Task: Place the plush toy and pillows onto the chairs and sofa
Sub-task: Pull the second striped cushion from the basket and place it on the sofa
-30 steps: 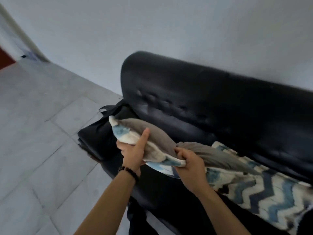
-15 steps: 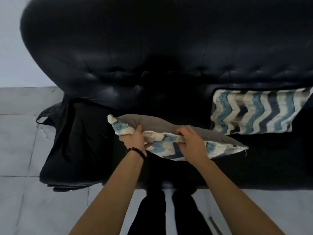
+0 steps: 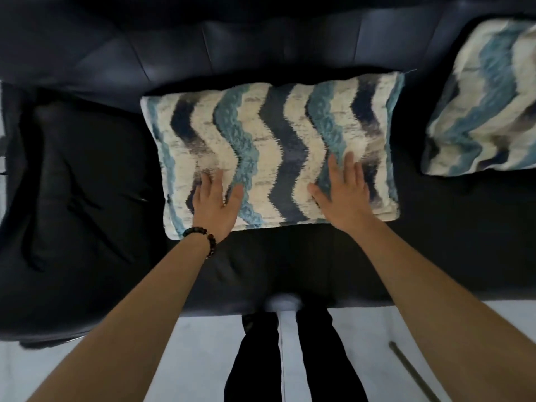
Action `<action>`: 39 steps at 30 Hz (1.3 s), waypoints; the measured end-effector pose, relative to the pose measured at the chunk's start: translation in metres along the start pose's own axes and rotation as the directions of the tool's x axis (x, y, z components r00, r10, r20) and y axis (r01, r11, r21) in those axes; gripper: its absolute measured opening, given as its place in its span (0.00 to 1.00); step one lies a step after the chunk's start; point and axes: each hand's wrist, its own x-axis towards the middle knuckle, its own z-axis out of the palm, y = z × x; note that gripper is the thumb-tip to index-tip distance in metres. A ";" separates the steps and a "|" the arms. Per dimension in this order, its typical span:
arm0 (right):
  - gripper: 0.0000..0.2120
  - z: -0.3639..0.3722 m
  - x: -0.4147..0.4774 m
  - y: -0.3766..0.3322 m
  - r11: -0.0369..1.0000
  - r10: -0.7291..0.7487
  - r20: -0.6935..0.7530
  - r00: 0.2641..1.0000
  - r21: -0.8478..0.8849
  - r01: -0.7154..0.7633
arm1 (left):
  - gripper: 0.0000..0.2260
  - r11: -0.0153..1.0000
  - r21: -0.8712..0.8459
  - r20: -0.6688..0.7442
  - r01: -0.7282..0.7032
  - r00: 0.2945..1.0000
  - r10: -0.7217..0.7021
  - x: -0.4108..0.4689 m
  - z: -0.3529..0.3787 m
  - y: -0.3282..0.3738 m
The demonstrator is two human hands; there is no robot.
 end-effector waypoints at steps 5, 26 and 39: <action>0.38 -0.006 0.017 -0.004 1.000 0.004 -0.155 0.988 -0.011 -0.006 | 0.20 0.882 0.431 -0.264 -0.193 0.908 0.327 0.033 -0.012 -0.014; 0.11 -0.079 -0.009 -0.030 0.807 0.069 -0.768 0.637 0.418 0.416 | 0.03 0.873 -0.243 -0.823 -0.423 0.566 0.045 0.023 -0.114 -0.004; 0.16 -0.107 0.041 -0.062 0.937 -0.128 -0.901 0.415 0.027 0.348 | 0.20 0.877 0.295 -0.791 -0.380 0.418 0.447 0.058 -0.157 0.047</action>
